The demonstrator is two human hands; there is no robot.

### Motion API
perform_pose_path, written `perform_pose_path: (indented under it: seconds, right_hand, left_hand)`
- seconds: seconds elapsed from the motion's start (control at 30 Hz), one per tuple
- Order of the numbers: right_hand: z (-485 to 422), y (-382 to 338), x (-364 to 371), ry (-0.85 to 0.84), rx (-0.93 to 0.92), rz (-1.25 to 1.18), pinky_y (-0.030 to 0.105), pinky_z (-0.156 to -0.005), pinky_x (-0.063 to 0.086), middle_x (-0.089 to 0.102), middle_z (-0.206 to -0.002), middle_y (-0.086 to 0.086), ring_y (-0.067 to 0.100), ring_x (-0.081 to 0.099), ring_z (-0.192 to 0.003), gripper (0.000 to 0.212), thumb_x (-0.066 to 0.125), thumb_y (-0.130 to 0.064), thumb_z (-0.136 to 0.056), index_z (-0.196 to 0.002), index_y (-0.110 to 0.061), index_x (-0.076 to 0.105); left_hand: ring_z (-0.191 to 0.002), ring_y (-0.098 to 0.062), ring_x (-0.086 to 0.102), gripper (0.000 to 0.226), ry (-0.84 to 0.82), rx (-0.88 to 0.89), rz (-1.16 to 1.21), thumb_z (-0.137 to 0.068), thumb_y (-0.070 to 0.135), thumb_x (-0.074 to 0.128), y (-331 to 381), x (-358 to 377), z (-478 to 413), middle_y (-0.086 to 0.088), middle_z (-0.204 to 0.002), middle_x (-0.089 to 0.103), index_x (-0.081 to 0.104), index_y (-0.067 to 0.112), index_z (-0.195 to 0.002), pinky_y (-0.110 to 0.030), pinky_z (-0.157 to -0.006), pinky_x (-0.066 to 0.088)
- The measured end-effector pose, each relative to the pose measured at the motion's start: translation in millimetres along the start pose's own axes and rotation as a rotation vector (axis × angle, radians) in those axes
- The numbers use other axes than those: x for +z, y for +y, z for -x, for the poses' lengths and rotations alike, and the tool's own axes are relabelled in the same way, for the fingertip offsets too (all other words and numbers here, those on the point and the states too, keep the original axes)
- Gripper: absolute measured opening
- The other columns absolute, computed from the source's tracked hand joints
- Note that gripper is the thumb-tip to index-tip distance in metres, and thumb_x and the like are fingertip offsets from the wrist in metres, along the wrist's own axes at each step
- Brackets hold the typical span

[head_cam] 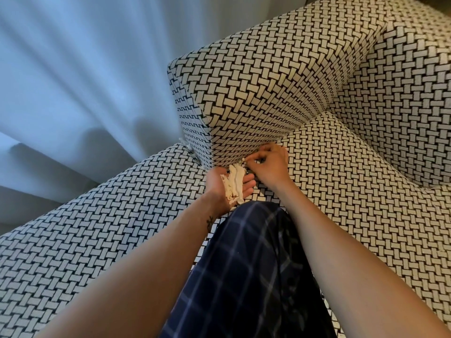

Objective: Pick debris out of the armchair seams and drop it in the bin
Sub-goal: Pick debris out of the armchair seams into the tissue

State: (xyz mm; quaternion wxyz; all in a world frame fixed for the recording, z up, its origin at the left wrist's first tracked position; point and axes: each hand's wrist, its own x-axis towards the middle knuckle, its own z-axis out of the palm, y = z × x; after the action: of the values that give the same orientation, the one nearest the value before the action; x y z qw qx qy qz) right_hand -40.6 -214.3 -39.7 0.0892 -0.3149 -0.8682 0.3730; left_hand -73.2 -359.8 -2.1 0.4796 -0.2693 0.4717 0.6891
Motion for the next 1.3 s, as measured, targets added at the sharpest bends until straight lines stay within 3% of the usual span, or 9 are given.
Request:
perform_pose_path:
  seconds: [0.17,0.27,0.37,0.5,0.63,0.77,1.07,1.17,1.3]
  right_hand:
    - [10,-6,-1,0.012,-0.092,0.109,0.051,-0.117,0.023,0.047,-0.105,-0.006,0.009,0.029,-0.109,0.014,0.070,-0.038,-0.083,-0.084,-0.025,0.065]
    - [12,0,-2,0.015,-0.160,0.086,0.056,-0.115,0.023,0.052,-0.113,-0.003,-0.001,0.021,-0.106,0.010,0.073,-0.039,-0.082,-0.091,-0.035,0.073]
    - [13,-1,-2,-0.056,-0.185,0.192,0.051,-0.114,0.021,0.050,-0.122,-0.001,0.015,0.030,-0.121,0.021,0.071,-0.050,-0.084,-0.103,-0.042,0.075]
    - [10,-3,-2,-0.071,-0.283,0.329,0.048,-0.110,0.024,0.048,-0.109,-0.006,0.020,0.038,-0.117,0.029,0.067,-0.055,-0.086,-0.110,-0.039,0.075]
    - [9,-11,-6,-0.113,-0.521,0.522,0.041,-0.088,0.045,0.059,-0.101,0.001,0.025,0.053,-0.106,0.032,0.064,-0.046,-0.094,-0.116,-0.026,0.075]
    - [7,-20,-7,-0.121,-0.660,0.658,0.038,-0.070,0.055,0.065,-0.093,0.000,0.023,0.061,-0.099,0.023,0.059,-0.037,-0.098,-0.107,-0.023,0.076]
    - [8,-14,-10,-0.032,-0.811,0.771,0.024,-0.052,0.029,0.070,-0.077,-0.004,0.020,0.065,-0.074,0.008,0.080,-0.021,-0.081,-0.086,-0.020,0.073]
    - [11,-10,-15,-0.011,-0.732,0.582,0.021,-0.054,0.041,0.070,-0.078,-0.005,0.016,0.065,-0.070,0.016,0.065,-0.031,-0.096,-0.093,-0.019,0.075]
    - [21,-2,-21,-0.061,-0.456,0.326,0.032,-0.072,0.054,0.069,-0.092,-0.008,0.013,0.063,-0.086,0.026,0.056,-0.038,-0.099,-0.101,-0.021,0.076]
  left_hand:
    - [-0.096,-0.034,0.069,0.053,-0.008,0.023,0.029,-0.100,0.034,0.029,-4,-2,0,-0.022,-0.098,0.074,0.065,-0.001,-0.118,-0.039,-0.079,0.056]
    - [-0.087,-0.033,0.069,0.054,-0.003,0.025,0.051,-0.102,0.036,0.028,-5,0,3,-0.023,-0.089,0.073,0.065,-0.003,-0.105,-0.037,-0.074,0.055]
    - [-0.083,-0.032,0.069,0.053,0.019,0.026,0.058,-0.102,0.036,0.028,-7,0,4,-0.024,-0.089,0.070,0.063,-0.002,-0.113,-0.036,-0.070,0.054]
    - [-0.073,-0.028,0.072,0.053,0.045,0.021,0.081,-0.101,0.036,0.030,-9,-6,2,-0.021,-0.080,0.075,0.066,-0.003,-0.105,-0.032,-0.060,0.056]
    - [-0.071,-0.027,0.075,0.055,-0.006,0.019,0.078,-0.101,0.035,0.031,-4,-11,1,-0.020,-0.083,0.076,0.066,-0.005,-0.117,-0.031,-0.059,0.057]
    - [-0.073,-0.029,0.073,0.054,-0.040,-0.003,0.088,-0.101,0.036,0.031,0,-14,4,-0.021,-0.083,0.075,0.068,-0.004,-0.104,-0.035,-0.067,0.055]
    - [-0.082,-0.031,0.073,0.056,-0.067,-0.028,0.109,-0.103,0.040,0.030,1,-15,1,-0.022,-0.087,0.076,0.066,-0.003,-0.107,-0.036,-0.073,0.056]
    - [-0.079,-0.029,0.075,0.057,-0.072,-0.015,0.103,-0.103,0.041,0.028,-2,-16,-2,-0.021,-0.089,0.077,0.066,-0.002,-0.108,-0.036,-0.071,0.056]
    - [-0.075,-0.027,0.076,0.058,-0.092,-0.005,0.103,-0.103,0.040,0.030,-6,-18,-5,-0.020,-0.089,0.076,0.066,-0.005,-0.108,-0.035,-0.068,0.057]
